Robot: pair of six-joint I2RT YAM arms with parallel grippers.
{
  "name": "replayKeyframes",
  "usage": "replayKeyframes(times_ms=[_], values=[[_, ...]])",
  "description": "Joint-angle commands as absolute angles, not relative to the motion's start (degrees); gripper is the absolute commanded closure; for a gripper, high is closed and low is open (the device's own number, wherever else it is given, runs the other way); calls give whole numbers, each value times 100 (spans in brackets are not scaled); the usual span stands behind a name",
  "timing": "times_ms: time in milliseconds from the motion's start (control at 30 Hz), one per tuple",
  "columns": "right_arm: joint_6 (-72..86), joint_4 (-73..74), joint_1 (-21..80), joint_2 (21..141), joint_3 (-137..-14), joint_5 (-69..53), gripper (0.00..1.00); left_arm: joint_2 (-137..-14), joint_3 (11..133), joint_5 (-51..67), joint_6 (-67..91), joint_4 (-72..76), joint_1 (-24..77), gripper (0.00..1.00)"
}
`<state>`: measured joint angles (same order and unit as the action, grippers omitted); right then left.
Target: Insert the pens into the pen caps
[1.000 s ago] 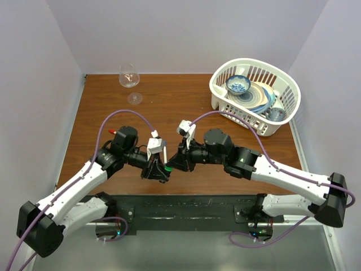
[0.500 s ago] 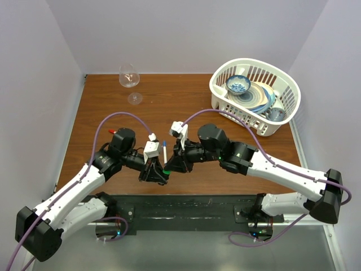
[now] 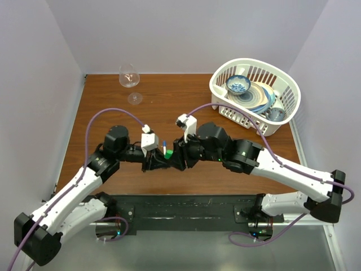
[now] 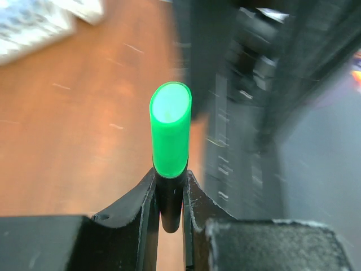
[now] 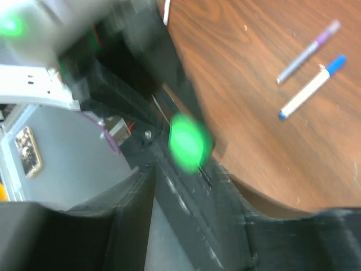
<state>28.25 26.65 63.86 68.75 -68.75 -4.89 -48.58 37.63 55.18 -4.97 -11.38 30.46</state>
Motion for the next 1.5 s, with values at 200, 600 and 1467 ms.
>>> replayKeyframes(times_ms=[200,600,1467], values=[[3796,3016,6583,5143,-6567,1766,8,-4982,4068,2297,562,-851,2909,100],[3683,3296,6583,4404,-6091,2373,7,-7399,5247,-1213,2108,-2557,2786,100],[3735,3278,6583,4060,-5757,2461,7,-8992,5396,-1783,3541,-3076,2654,55]])
